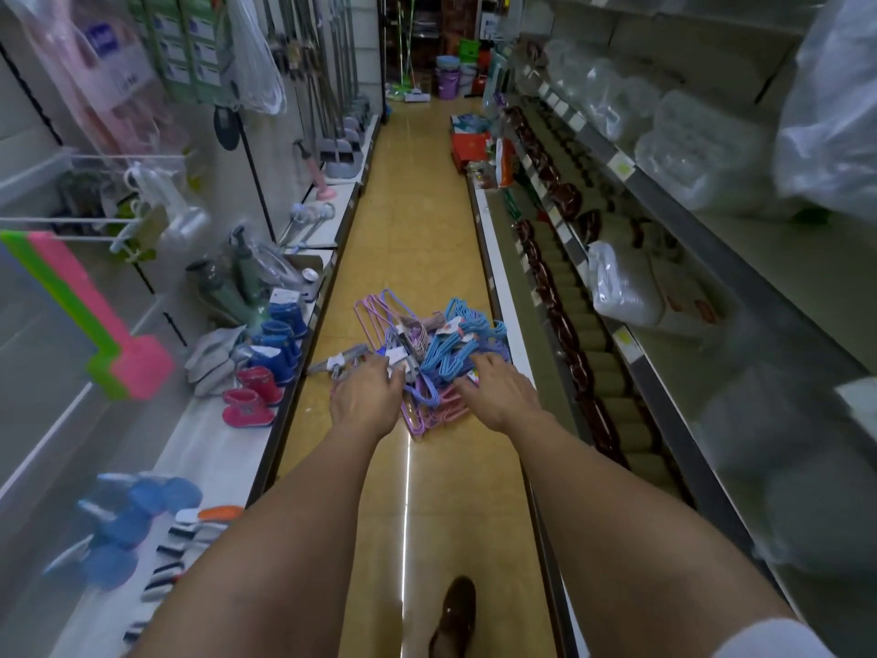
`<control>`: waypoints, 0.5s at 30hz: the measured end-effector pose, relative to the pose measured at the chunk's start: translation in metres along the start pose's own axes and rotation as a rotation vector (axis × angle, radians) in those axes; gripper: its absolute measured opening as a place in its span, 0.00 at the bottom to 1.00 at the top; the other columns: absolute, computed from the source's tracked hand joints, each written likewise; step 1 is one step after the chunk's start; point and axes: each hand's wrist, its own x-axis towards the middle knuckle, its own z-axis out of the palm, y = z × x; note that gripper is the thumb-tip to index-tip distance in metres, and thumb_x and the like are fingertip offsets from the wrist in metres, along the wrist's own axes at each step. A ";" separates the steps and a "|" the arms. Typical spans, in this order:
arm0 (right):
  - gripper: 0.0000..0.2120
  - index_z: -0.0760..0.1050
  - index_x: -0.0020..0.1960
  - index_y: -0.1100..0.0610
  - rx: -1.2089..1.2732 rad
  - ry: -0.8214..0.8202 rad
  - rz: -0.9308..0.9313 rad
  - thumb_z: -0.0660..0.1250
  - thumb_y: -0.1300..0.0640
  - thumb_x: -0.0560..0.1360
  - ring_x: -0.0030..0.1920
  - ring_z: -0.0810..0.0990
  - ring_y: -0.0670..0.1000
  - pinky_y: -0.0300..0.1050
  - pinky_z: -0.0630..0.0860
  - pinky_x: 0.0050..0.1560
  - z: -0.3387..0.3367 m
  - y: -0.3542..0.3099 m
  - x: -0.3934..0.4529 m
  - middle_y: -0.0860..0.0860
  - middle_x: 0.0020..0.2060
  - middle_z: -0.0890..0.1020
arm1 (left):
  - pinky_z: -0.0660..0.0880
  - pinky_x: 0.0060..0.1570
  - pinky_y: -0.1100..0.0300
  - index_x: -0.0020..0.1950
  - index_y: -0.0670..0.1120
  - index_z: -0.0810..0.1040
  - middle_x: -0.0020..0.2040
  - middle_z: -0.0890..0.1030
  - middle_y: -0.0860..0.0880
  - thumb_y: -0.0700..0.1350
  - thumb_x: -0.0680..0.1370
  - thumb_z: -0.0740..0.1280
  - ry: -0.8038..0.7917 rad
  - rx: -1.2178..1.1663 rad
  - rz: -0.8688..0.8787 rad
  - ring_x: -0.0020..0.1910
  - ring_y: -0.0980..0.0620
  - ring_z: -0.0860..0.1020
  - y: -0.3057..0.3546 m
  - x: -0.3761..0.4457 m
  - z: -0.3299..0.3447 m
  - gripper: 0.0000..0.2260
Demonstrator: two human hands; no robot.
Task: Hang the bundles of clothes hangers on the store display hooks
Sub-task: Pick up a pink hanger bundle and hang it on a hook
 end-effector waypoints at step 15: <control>0.30 0.53 0.77 0.55 -0.002 -0.052 0.011 0.53 0.43 0.81 0.72 0.63 0.58 0.52 0.64 0.68 -0.046 0.083 0.233 0.55 0.75 0.59 | 0.70 0.54 0.53 0.68 0.44 0.70 0.64 0.75 0.45 0.54 0.83 0.52 -0.024 0.042 -0.057 0.60 0.44 0.75 0.070 0.222 0.048 0.20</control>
